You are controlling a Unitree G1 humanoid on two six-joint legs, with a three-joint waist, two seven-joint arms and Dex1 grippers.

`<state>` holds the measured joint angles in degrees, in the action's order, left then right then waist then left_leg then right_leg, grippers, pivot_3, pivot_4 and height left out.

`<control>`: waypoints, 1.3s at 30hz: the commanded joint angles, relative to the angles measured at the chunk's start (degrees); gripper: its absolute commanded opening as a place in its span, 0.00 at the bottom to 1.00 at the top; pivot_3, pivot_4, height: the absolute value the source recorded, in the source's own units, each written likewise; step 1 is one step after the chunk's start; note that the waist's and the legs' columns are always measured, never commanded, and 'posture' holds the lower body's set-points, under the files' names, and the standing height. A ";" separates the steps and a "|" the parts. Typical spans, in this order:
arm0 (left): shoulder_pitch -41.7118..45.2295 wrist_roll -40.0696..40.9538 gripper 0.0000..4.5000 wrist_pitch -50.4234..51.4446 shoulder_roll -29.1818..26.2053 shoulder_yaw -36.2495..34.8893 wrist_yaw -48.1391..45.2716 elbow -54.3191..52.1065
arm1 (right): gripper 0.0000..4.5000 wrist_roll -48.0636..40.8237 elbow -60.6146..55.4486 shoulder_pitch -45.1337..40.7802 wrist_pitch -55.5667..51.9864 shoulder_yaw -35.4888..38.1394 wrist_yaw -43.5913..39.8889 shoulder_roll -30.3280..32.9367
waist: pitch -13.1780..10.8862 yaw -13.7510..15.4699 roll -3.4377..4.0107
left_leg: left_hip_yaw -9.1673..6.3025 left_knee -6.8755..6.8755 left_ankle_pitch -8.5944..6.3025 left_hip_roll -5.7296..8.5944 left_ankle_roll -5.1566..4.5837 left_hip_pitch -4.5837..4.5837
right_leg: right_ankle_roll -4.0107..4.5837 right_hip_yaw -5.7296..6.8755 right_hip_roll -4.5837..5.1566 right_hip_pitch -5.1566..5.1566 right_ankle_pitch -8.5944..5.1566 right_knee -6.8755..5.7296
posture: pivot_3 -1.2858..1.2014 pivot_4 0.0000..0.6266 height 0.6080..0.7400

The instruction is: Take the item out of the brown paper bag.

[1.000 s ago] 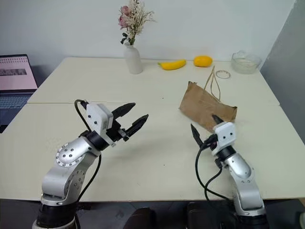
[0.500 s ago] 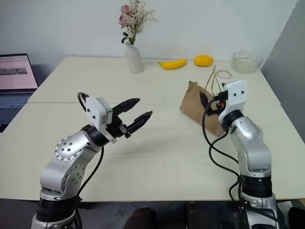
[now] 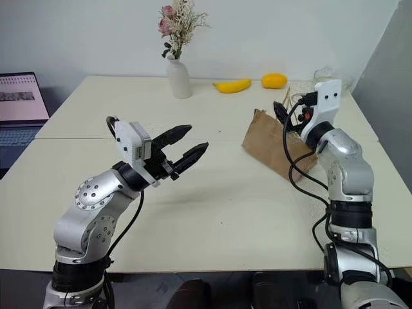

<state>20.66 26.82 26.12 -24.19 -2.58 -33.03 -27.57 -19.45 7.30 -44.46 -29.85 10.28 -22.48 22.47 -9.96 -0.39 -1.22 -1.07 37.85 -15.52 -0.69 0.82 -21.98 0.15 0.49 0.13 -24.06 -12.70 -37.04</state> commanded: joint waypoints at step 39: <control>-2.65 7.78 0.69 4.12 -1.81 -2.06 2.34 -7.92 | 0.01 5.08 13.61 -18.35 10.31 -5.93 -9.47 0.40 | -0.43 -0.28 0.09 | 0.13 -0.02 0.00 -0.04 0.00 -0.06 | 0.01 -0.06 0.00 -0.10 0.00 0.01 | 0.52 0.24 1.00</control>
<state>18.45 34.93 30.82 -25.53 -3.19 -31.62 -33.47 -14.52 22.81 -58.82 -22.60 4.17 -30.49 22.36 -10.38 -0.67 -1.13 -0.96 37.83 -15.52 -0.75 0.82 -22.03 0.17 0.39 0.14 -24.18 -12.69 -37.04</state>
